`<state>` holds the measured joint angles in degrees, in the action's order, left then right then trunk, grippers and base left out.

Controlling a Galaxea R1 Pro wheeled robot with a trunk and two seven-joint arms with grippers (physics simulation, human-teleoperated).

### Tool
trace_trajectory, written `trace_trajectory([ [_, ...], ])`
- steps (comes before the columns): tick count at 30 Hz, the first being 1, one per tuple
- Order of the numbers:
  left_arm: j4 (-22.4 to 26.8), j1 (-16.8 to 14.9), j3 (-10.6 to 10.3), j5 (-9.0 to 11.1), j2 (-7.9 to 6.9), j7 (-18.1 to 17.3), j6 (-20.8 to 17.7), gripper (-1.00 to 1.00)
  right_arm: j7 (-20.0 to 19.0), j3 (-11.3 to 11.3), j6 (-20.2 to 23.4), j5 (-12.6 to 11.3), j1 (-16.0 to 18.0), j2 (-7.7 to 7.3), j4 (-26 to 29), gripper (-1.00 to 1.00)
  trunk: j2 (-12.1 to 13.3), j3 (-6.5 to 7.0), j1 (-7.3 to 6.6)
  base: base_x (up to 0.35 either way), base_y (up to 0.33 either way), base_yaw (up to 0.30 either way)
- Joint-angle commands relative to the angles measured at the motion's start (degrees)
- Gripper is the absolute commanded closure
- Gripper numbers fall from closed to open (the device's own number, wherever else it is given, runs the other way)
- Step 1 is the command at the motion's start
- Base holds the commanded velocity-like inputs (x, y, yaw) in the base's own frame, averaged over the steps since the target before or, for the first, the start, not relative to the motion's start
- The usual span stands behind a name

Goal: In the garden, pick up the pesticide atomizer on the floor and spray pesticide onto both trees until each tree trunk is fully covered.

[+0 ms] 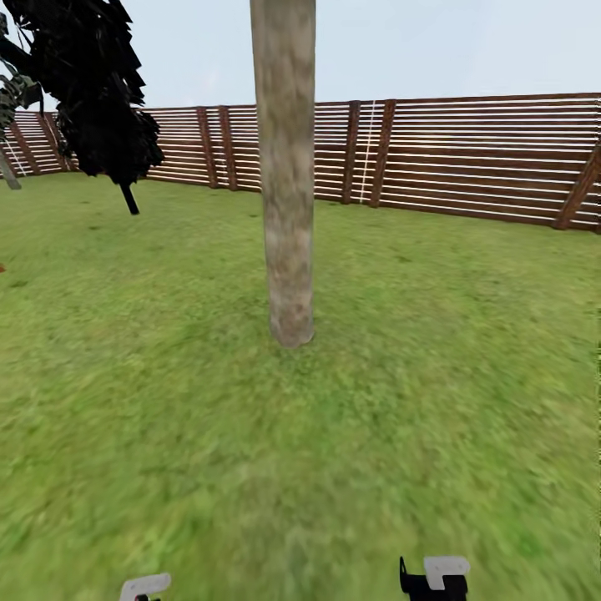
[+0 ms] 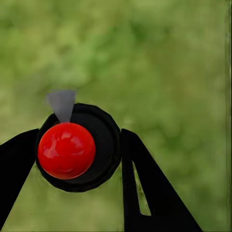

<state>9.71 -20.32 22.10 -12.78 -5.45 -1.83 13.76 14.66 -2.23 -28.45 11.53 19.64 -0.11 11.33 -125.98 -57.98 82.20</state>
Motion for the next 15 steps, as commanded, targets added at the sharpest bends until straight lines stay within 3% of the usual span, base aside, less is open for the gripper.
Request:
trace_trajectory([
  [1, -0.04, 0.0, 0.49, -0.49, 0.01, -0.17, 0.21, 1.0, 0.28, -0.23, -0.11, 0.6, 0.05, 0.02, -0.08, -1.0, -0.02, -0.05, 0.03, 0.339, 0.0, -0.2],
  [9, -0.01, -0.02, 0.53, -0.43, 0.0, -0.13, 0.21, 1.0, 0.24, -0.23, -0.09, 0.67, 0.05, -0.01, -0.12, -1.0, -0.02, -0.05, 0.03, 0.339, 0.0, -0.011],
  [15, 1.71, -0.06, 0.75, -0.06, -0.11, -0.34, 1.15, 1.0, 0.19, -0.25, -0.27, 0.52, 0.05, 0.21, -4.05, -1.0, -0.02, -0.05, 0.03, 0.339, 0.0, 0.0],
])
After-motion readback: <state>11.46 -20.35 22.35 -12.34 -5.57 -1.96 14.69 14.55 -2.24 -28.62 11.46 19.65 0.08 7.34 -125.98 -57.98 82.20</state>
